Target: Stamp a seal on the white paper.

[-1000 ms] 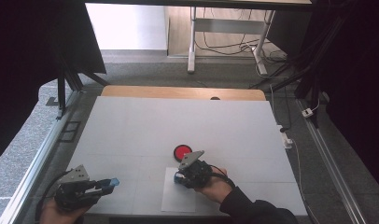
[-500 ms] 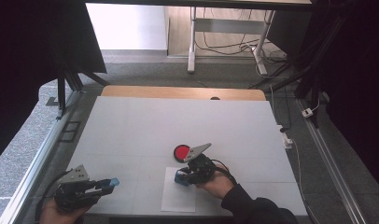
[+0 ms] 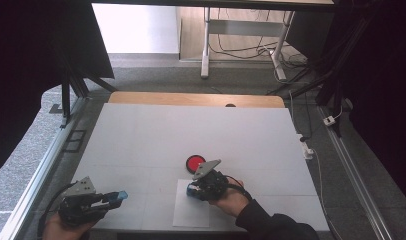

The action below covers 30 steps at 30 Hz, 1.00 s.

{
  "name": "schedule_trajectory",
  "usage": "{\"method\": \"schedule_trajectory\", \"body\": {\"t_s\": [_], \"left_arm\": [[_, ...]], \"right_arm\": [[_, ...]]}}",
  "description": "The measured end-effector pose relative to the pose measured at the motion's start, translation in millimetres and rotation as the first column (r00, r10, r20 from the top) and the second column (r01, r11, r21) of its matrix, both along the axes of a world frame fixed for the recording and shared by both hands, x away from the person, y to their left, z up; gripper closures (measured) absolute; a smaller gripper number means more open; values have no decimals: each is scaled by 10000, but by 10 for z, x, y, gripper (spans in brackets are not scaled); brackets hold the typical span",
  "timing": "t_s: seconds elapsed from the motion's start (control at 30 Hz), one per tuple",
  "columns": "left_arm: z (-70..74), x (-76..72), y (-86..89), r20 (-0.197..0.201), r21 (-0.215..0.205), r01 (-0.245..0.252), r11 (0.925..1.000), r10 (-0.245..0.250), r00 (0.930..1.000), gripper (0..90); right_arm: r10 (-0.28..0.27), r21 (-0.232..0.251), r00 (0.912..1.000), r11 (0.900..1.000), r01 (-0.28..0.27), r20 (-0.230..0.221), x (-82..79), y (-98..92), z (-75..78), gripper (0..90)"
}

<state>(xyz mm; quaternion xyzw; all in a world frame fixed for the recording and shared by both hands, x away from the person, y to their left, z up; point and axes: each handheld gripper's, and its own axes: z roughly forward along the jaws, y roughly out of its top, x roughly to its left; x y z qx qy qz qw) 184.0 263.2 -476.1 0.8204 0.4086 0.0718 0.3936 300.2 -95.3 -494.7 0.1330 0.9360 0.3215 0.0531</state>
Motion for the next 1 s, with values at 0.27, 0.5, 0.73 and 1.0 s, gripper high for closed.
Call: {"method": "schedule_trajectory", "body": {"t_s": [0.27, 0.5, 0.73, 1.0], "left_arm": [[-1, 1, 0, -10, -1, 5, 10000, -5, 10000, 684], [-1, 0, 0, -9, 9, 14, 10000, -14, 10000, 684], [-2, 2, 2, -25, -13, 13, 10000, -13, 10000, 684], [-3, 3, 2, -38, -3, 18, 10000, -18, 10000, 684]], "right_arm": [[-37, 18, 10000, 10000, 37, -22, 2, -2, -2, 720], [-289, 522, 9956, 9981, 336, -889, 102, -68, -23, 720], [-160, 434, 9973, 9989, 191, -715, 98, -61, -19, 718], [-22, 220, 9988, 9998, 33, -491, 71, -34, 1, 717]]}}
